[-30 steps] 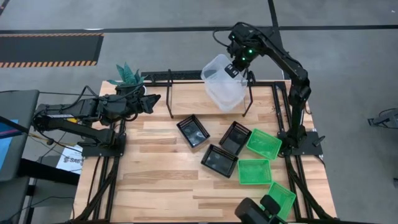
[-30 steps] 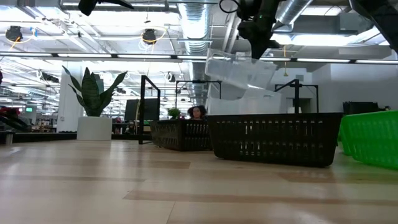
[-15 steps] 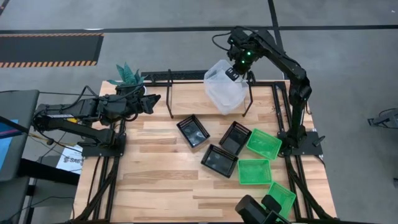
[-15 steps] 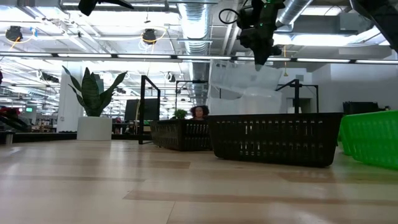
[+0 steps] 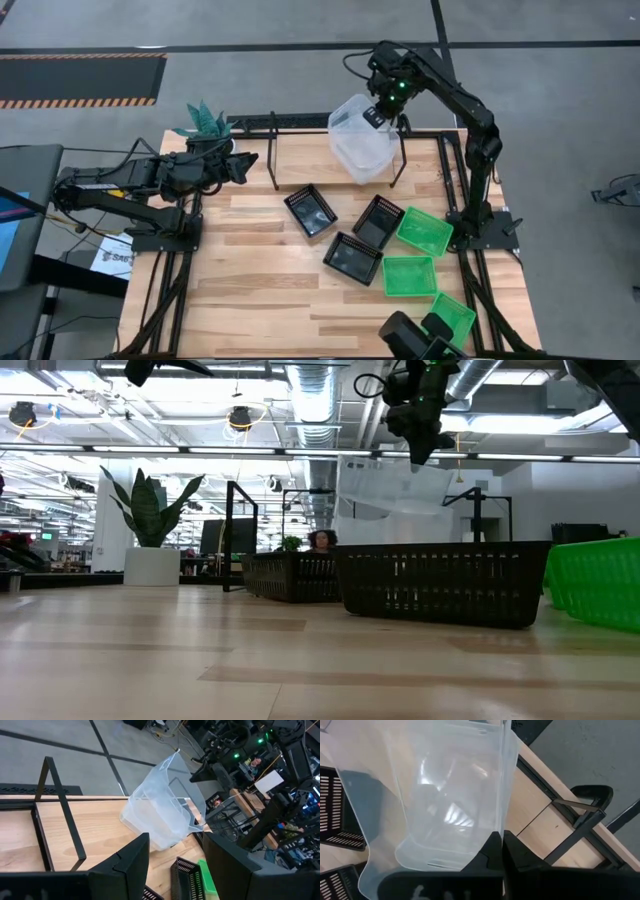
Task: Stack baskets on shelf by color
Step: Stack the transparent bin on top of the stacked transparent bins on the shelf
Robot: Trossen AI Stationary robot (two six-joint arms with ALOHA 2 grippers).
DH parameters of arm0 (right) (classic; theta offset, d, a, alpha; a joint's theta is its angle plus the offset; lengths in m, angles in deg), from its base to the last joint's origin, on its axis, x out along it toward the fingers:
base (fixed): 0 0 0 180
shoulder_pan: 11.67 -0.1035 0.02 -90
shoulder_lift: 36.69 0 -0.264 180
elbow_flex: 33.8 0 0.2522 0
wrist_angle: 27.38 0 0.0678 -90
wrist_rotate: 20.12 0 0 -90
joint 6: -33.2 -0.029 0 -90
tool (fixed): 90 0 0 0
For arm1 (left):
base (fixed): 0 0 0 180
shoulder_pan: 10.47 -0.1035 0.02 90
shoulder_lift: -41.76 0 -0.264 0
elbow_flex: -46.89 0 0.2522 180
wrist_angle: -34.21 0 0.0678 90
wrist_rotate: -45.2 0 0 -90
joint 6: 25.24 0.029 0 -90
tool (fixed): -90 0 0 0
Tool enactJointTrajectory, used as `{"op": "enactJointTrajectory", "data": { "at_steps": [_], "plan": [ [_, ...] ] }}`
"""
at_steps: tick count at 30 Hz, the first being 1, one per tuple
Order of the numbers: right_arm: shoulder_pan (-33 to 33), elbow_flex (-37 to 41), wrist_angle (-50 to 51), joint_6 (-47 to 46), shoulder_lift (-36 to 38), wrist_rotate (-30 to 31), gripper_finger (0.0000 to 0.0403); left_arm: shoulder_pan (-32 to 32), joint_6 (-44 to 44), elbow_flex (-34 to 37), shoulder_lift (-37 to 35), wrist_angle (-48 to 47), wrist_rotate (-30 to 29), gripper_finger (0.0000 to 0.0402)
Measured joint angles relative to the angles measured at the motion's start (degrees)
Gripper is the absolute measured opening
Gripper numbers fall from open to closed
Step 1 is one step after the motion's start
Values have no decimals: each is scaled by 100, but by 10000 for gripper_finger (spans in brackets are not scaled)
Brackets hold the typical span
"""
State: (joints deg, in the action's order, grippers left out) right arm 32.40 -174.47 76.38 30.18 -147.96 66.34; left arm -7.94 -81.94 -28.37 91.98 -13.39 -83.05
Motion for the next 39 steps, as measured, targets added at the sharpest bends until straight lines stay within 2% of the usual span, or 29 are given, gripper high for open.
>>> {"op": "enactJointTrajectory", "data": {
  "at_steps": [7,22,30,39],
  "plan": [
    [0,0,2,0,0,1,3,0,-2,0,0,-21,8,173],
    [157,625,0,104,0,0,16,1,-4,0,0,-19,1,173],
    [213,638,-1,721,0,-1,52,0,-4,0,0,-16,-45,173],
    [210,590,-4,1003,0,-111,107,0,-6,0,0,-14,-119,173]
  ]
}}
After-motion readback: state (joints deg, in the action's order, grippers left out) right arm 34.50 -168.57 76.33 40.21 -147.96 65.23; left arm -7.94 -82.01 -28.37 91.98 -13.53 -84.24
